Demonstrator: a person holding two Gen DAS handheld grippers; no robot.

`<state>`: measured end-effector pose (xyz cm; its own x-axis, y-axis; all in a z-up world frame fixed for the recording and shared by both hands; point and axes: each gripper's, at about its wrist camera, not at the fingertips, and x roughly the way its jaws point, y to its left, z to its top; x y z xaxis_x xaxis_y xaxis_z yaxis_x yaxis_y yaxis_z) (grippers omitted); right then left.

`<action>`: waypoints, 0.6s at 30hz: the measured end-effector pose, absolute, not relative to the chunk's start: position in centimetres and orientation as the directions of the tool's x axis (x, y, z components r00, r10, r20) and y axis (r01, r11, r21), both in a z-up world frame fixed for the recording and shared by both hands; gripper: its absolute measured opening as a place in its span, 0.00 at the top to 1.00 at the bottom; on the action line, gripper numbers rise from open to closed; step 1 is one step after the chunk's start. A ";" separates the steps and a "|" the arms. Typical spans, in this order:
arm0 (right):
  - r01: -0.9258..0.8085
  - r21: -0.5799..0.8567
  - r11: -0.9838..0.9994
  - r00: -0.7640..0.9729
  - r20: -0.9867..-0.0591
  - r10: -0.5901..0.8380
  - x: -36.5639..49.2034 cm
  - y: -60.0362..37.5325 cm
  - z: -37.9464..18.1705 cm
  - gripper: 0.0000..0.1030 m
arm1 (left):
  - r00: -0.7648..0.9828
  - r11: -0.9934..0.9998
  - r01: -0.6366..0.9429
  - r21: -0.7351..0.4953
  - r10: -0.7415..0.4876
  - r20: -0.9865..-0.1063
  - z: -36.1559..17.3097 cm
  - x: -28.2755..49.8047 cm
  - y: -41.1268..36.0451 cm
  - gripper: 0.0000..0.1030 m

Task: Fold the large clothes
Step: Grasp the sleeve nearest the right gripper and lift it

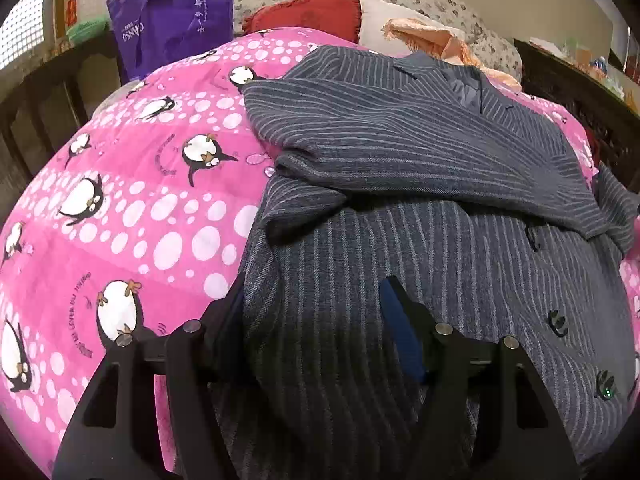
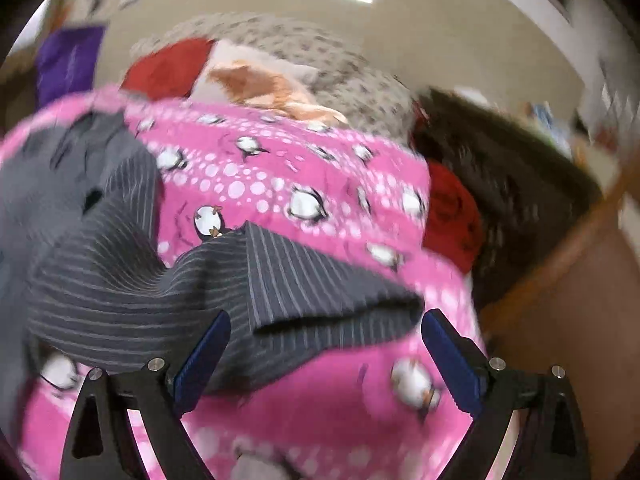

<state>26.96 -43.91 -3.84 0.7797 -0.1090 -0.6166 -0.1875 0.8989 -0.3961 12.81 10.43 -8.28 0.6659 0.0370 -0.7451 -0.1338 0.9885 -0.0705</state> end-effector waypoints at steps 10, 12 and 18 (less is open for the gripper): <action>-0.284 -0.400 0.871 0.666 -0.736 -0.121 33.1 -45.8 -5.3 0.90 | 0.667 0.988 -0.137 -0.074 0.037 -0.744 -8.4 12.6 10.4 0.35; -0.165 -0.216 0.962 0.719 -0.695 -0.032 33.0 -48.7 -2.0 0.92 | 0.667 0.988 -0.137 -0.074 0.037 -0.744 -8.4 12.6 10.4 0.35; -0.019 0.115 0.993 0.771 -0.631 0.088 29.9 -55.5 5.9 0.92 | 0.672 0.986 -0.136 -0.094 0.022 -0.740 -8.4 12.6 10.6 0.35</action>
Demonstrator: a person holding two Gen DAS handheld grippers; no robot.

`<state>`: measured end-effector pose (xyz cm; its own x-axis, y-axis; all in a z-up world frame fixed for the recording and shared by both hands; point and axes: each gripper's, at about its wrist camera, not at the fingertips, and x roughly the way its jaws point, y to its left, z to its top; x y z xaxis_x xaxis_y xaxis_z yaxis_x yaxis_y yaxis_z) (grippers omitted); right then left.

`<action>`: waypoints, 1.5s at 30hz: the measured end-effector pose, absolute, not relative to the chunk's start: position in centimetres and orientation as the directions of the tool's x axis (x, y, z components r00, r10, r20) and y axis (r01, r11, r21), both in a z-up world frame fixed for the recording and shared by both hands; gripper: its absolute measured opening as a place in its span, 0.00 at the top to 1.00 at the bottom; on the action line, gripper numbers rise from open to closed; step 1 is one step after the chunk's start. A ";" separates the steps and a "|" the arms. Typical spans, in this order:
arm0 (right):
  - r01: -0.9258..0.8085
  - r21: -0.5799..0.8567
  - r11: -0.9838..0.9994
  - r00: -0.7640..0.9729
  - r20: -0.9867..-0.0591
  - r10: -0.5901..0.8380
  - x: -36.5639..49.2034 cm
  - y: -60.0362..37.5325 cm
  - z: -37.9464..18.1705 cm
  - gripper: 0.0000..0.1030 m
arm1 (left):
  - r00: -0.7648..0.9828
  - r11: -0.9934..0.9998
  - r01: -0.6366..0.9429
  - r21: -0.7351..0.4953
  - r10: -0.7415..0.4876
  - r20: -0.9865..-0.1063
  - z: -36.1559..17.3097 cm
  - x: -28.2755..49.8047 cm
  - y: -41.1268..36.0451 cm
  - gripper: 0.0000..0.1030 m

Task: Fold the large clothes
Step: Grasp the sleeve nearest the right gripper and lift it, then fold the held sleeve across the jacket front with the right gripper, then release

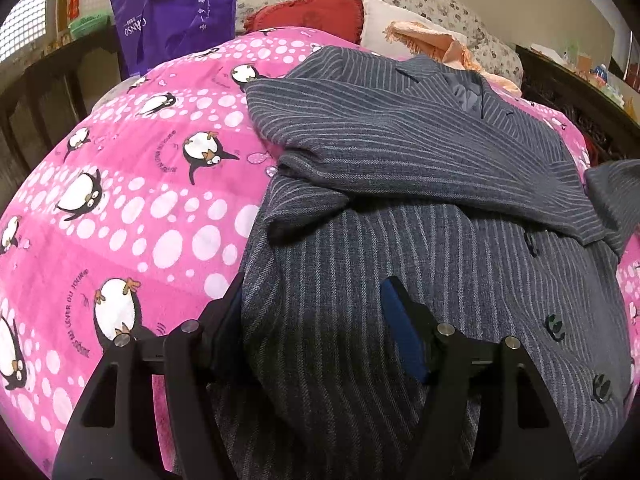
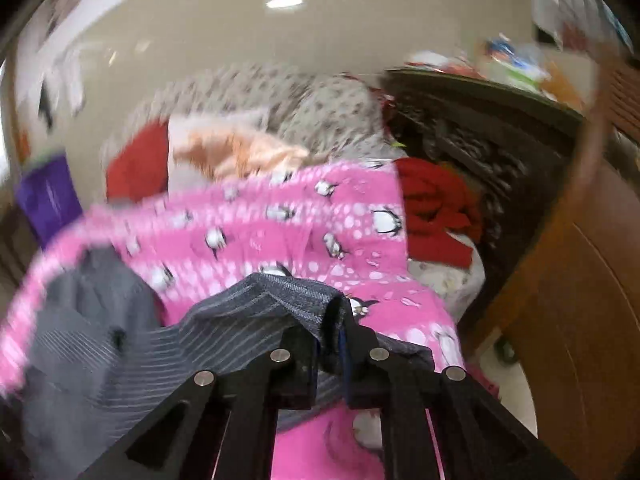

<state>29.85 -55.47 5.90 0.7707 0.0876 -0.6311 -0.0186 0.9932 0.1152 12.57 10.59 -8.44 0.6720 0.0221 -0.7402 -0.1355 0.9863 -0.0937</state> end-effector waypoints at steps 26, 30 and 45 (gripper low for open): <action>0.065 0.793 0.605 0.258 -0.599 0.758 26.4 -36.5 -0.6 0.92 | 0.707 0.966 -0.114 -0.231 -0.084 -0.702 -8.2 11.5 11.9 0.35; 0.010 0.852 0.523 0.266 -0.507 0.820 28.8 -28.2 -1.1 0.92 | 0.707 0.967 -0.114 -0.228 -0.082 -0.703 -8.3 11.4 12.0 0.35; -0.116 0.458 0.881 0.518 -0.729 0.447 19.2 -27.6 -5.3 0.42 | 0.707 0.970 -0.067 -0.234 -0.119 -0.697 -3.4 12.9 8.9 0.35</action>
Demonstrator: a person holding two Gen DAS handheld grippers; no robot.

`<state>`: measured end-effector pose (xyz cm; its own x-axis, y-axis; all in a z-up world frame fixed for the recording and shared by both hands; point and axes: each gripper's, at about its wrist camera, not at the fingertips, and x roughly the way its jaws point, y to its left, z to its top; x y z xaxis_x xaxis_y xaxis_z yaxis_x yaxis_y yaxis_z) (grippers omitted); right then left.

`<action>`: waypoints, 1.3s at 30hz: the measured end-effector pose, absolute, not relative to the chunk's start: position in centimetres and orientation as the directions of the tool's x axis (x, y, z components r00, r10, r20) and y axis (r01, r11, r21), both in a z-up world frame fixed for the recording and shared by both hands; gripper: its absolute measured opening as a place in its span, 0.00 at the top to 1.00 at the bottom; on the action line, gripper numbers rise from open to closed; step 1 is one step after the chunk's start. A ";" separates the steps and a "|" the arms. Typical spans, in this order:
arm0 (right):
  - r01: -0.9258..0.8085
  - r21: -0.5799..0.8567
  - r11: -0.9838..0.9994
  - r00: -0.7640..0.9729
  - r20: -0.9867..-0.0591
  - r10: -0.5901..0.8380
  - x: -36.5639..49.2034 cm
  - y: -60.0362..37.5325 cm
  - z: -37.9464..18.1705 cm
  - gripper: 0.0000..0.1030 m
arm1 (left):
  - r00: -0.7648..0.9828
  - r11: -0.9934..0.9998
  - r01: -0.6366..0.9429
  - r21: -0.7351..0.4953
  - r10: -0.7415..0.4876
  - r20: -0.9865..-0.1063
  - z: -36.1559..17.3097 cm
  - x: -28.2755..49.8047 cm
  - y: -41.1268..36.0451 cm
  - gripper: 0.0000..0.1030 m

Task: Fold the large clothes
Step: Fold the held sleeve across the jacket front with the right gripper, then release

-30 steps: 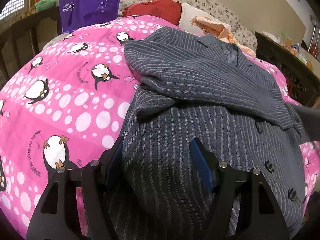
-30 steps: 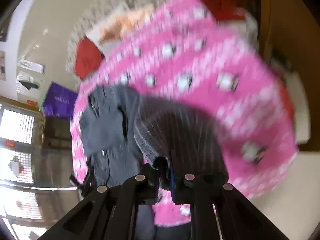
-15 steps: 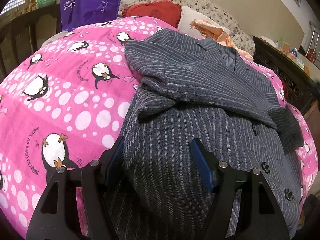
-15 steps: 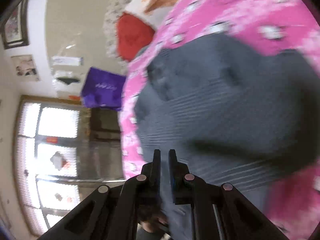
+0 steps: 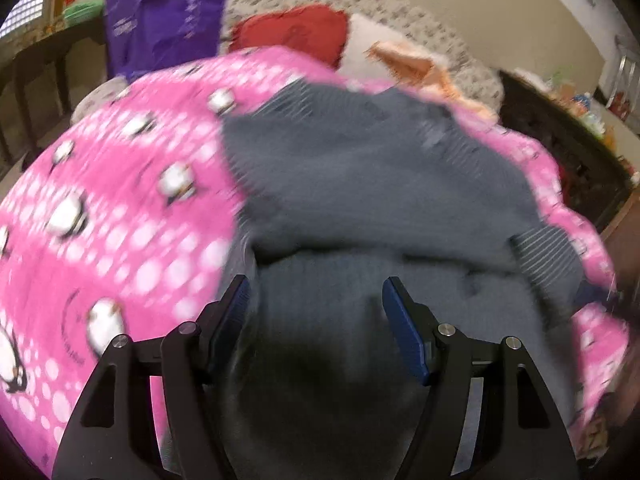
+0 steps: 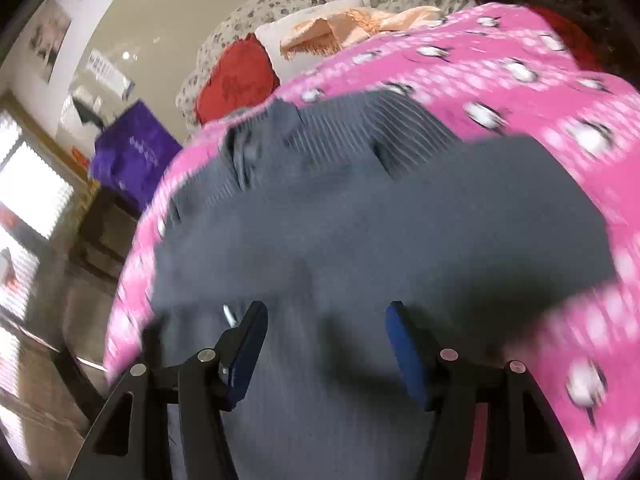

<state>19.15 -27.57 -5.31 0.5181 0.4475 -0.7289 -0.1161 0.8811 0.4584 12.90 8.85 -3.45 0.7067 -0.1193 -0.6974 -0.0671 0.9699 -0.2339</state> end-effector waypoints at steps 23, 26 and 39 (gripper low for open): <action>0.015 0.125 0.992 0.653 -0.753 0.085 8.5 -36.4 -10.3 0.42 | 0.369 0.801 0.251 -0.544 -0.599 -0.711 -6.0 20.7 -12.0 0.93; 0.015 0.130 0.991 0.674 -0.734 0.087 8.0 -36.2 -9.3 0.42 | 0.465 0.828 0.329 -0.454 -0.561 -0.685 -2.3 18.9 -12.7 0.94; 0.106 0.094 0.990 0.687 -0.727 -0.005 7.1 -37.7 -7.8 0.42 | 0.745 0.954 0.063 -0.293 -0.240 -0.622 5.7 21.3 9.0 0.94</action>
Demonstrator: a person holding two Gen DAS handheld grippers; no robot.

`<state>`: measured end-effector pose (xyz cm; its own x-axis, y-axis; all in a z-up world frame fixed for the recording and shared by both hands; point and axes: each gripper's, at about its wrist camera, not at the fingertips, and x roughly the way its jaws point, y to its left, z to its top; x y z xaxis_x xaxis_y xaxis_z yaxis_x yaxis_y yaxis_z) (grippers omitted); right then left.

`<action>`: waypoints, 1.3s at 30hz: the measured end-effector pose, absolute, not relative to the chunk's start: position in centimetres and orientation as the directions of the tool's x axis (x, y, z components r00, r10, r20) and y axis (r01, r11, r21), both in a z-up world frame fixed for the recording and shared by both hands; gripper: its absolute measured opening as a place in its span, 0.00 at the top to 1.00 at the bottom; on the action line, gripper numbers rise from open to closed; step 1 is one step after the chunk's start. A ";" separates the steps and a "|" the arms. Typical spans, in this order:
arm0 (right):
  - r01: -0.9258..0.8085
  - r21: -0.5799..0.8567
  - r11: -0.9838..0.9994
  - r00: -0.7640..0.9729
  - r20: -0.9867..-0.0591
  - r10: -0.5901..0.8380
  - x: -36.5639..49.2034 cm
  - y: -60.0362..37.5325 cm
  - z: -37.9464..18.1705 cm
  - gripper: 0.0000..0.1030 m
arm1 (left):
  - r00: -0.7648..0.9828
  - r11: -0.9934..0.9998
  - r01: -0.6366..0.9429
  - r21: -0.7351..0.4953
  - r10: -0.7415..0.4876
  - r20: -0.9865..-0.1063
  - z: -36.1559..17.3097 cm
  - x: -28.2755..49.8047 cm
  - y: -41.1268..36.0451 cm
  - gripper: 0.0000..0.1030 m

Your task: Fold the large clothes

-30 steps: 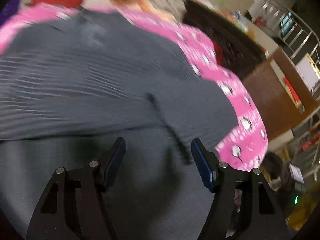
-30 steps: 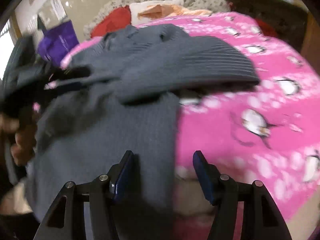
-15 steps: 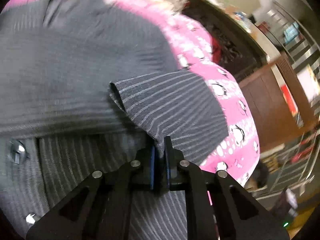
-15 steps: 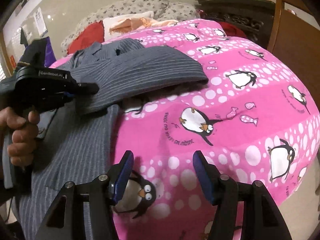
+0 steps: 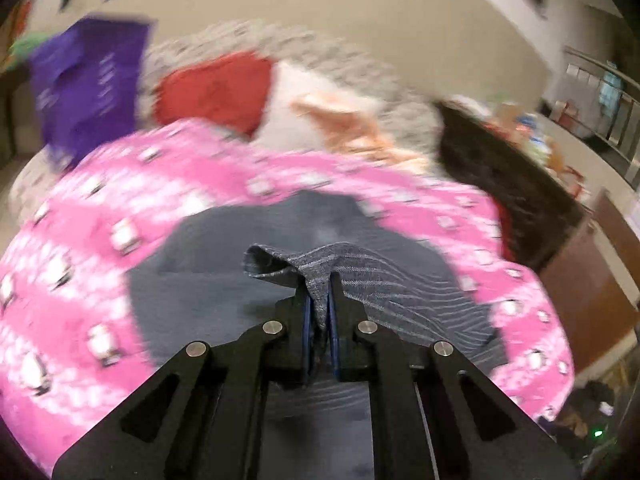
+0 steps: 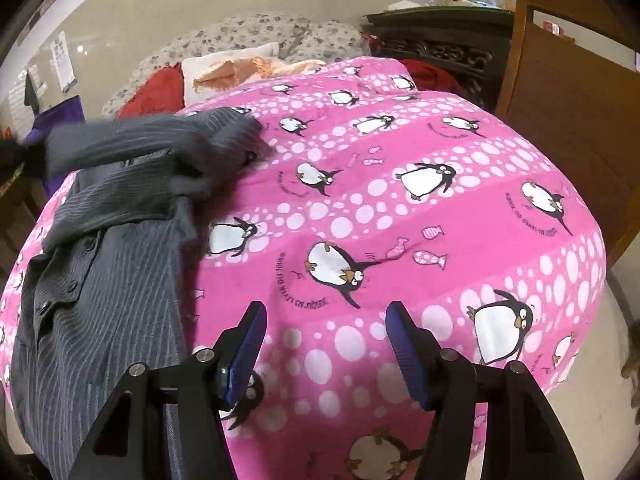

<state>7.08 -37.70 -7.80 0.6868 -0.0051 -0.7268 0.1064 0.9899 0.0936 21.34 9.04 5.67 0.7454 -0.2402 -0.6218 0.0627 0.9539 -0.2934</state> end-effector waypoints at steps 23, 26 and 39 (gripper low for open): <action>-0.147 0.110 0.983 0.682 -0.708 0.181 21.7 -28.2 -4.8 0.42 | 0.688 0.943 -0.072 -0.324 -0.188 -0.701 -4.3 19.2 15.5 0.87; -0.173 0.102 0.980 0.697 -0.690 0.195 23.3 -27.1 -4.7 0.42 | 0.691 0.941 -0.115 -0.317 -0.153 -0.707 -4.0 19.3 16.8 0.87; -0.230 0.177 0.957 0.566 -0.776 0.279 25.6 -26.8 -10.0 0.48 | 0.672 0.989 -0.091 -0.115 -0.024 -0.740 -5.8 22.5 10.4 0.87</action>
<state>25.57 -26.76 -10.01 0.5657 0.2793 -0.7759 -0.2298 0.9570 0.1769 22.47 10.39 -5.79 0.6722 -0.0243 -0.7400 -0.0905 0.9893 -0.1147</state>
